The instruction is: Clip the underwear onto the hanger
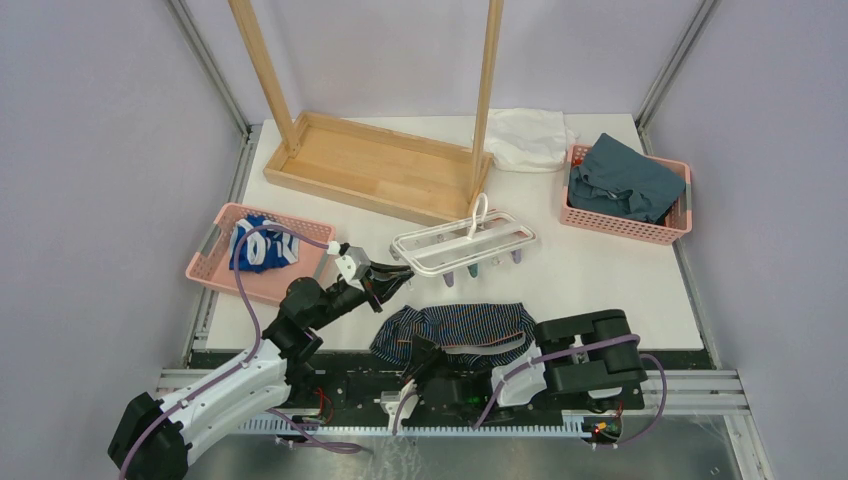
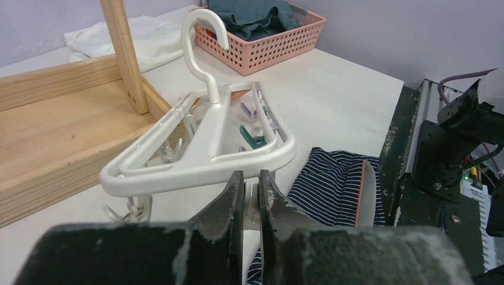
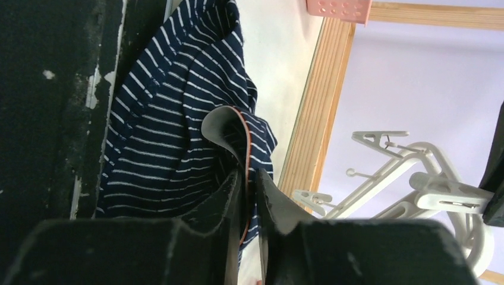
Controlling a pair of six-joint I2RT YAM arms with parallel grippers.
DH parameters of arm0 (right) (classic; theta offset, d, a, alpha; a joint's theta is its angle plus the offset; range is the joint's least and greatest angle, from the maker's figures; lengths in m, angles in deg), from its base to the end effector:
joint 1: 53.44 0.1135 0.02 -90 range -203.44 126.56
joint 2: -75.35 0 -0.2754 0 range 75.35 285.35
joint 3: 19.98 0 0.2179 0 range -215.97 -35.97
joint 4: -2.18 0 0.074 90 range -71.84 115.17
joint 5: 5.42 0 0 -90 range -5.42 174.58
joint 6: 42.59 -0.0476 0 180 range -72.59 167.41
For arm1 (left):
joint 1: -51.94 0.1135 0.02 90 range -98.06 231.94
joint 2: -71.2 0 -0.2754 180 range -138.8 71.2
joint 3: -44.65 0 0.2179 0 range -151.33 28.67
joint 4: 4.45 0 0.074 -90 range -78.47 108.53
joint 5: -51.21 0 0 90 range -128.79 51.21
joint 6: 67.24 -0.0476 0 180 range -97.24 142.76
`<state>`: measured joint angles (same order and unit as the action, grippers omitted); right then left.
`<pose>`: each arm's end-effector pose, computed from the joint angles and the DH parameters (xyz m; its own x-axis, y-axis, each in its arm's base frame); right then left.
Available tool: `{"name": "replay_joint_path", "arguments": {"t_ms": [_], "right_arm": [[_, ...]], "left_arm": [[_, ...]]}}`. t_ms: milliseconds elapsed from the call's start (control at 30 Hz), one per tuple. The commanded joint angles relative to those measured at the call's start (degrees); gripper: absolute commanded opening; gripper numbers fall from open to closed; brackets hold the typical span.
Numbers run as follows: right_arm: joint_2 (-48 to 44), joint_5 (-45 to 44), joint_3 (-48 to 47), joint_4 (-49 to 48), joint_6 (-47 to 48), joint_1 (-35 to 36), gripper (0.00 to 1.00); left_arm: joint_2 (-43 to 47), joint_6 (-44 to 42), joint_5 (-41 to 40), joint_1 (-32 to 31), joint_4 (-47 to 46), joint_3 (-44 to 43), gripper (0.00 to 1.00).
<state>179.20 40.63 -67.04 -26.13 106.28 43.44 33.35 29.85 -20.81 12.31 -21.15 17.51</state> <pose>-0.0032 0.3022 0.1470 0.7039 -0.6894 -0.1711 -0.3584 -0.1367 -0.9235 0.0948 -0.0976 0.2544 -0.0243 -0.1323 -0.9909 0.8466 0.5244 -0.0908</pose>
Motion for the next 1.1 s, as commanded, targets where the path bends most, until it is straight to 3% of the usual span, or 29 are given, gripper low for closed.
{"name": "replay_joint_path", "arguments": {"t_ms": [0,67,133,200,400,500,700,1067], "right_arm": [[-0.6,-3.6,-1.6,-6.6,-1.5,0.8,0.12],[-4.6,-4.6,-1.5,-4.8,-7.0,0.9,0.01],[-11.2,-2.9,-3.8,8.6,-17.3,0.1,0.0],[-18.2,7.0,-6.3,25.0,-28.1,-3.4,0.0],[-29.8,32.7,-5.0,34.7,-41.7,-16.5,0.0],[-32.0,45.0,-4.6,35.7,-47.2,-23.1,0.0],[-30.4,60.2,-5.7,36.0,-51.5,-30.9,0.0],[-29.0,63.5,-5.0,29.9,-53.7,-35.4,0.0]], "left_arm": [[0.9,2.0,-1.0,-0.2,-4.3,-0.3,0.03],[1.1,2.0,-1.0,-0.2,-4.3,-0.3,0.03],[1.0,2.3,-0.7,-0.1,-4.4,-0.3,0.03],[0.8,2.5,-0.4,-0.1,-4.4,-0.5,0.03],[-0.1,2.8,0.1,-0.2,-4.9,-0.8,0.03],[-1.2,3.0,0.7,-0.1,-5.1,-1.3,0.03],[-2.1,3.8,2.0,-0.1,-5.6,-1.9,0.03],[-4.6,6.8,4.7,-0.2,-8.8,-1.6,0.03]]}}
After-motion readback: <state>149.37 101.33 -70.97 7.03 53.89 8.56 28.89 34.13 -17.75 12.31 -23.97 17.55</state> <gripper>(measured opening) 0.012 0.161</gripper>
